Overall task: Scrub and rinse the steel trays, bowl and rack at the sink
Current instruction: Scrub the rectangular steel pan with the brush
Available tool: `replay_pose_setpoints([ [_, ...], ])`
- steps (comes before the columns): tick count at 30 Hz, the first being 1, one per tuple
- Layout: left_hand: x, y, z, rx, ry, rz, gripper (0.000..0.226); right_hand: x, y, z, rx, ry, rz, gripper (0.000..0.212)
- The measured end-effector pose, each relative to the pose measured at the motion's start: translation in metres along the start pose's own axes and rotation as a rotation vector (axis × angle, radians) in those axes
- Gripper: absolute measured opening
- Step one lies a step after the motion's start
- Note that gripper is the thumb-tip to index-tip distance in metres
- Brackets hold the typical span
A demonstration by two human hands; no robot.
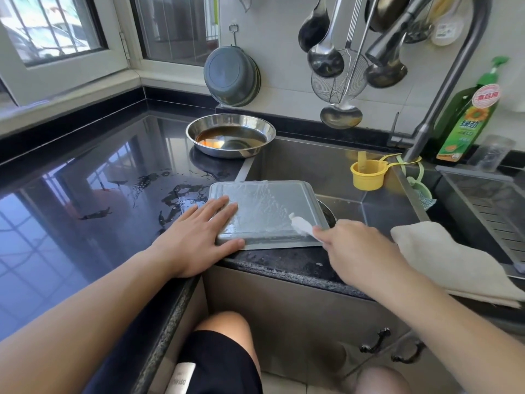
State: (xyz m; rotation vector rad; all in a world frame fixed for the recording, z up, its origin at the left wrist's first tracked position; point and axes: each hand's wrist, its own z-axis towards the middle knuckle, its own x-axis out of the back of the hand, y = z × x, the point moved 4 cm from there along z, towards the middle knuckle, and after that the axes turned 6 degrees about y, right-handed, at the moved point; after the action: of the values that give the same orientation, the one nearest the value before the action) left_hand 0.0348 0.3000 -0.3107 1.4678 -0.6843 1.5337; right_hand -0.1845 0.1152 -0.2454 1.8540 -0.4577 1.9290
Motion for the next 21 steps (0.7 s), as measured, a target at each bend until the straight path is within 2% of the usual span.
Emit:
replay_pose_setpoints([
  [5, 0.000, 0.000, 0.000, -0.002, 0.006, 0.001, 0.096, -0.006, 0.036, 0.001, -0.120, 0.039, 0.057, 0.048],
  [10, -0.001, -0.001, 0.001, -0.008, 0.004, 0.005, 0.095, -0.015, 0.011, -0.012, 0.048, 0.014, 0.252, 0.040],
  [14, -0.002, -0.002, 0.001, -0.007, 0.009, 0.002, 0.094, -0.008, 0.027, 0.005, -0.091, 0.033, 0.188, 0.039],
  [18, -0.003, -0.004, 0.002, -0.010, 0.019, -0.002, 0.093, -0.006, 0.015, 0.006, -0.044, 0.012, 0.207, 0.040],
  [21, -0.003, -0.005, 0.003, -0.011, 0.030, -0.006, 0.093, -0.001, 0.026, 0.017, -0.129, 0.026, 0.148, 0.042],
])
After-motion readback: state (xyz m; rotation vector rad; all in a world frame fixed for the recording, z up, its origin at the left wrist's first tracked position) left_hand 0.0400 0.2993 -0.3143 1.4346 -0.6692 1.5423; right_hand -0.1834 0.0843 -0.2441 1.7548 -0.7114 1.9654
